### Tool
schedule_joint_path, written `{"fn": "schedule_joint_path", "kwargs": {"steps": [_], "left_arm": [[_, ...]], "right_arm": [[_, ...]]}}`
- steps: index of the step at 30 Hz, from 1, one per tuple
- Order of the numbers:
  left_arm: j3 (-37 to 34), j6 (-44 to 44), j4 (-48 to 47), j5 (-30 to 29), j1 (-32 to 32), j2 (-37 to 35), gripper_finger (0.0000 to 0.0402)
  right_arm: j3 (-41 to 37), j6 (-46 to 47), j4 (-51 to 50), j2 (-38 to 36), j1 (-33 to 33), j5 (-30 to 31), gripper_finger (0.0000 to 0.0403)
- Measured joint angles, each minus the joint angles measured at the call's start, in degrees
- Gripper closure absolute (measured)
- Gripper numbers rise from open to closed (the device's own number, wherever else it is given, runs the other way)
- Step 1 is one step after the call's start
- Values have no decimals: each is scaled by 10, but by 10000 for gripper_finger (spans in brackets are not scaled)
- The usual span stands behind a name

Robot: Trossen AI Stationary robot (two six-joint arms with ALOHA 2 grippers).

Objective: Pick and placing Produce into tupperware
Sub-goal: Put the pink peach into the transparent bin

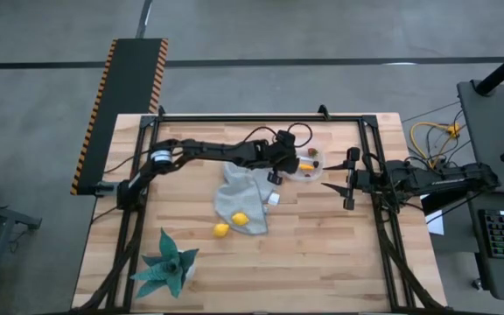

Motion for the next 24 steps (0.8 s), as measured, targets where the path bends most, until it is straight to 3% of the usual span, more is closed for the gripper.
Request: {"fn": "schedule_joint_path", "kwargs": {"steps": [12,24], "left_arm": [[1,-2,0,10,9,-1,367],[2,-2,2,13,9,-1,334]], "right_arm": [[0,0,0,0,0,0,204],[0,0,0,0,0,0,204]]}}
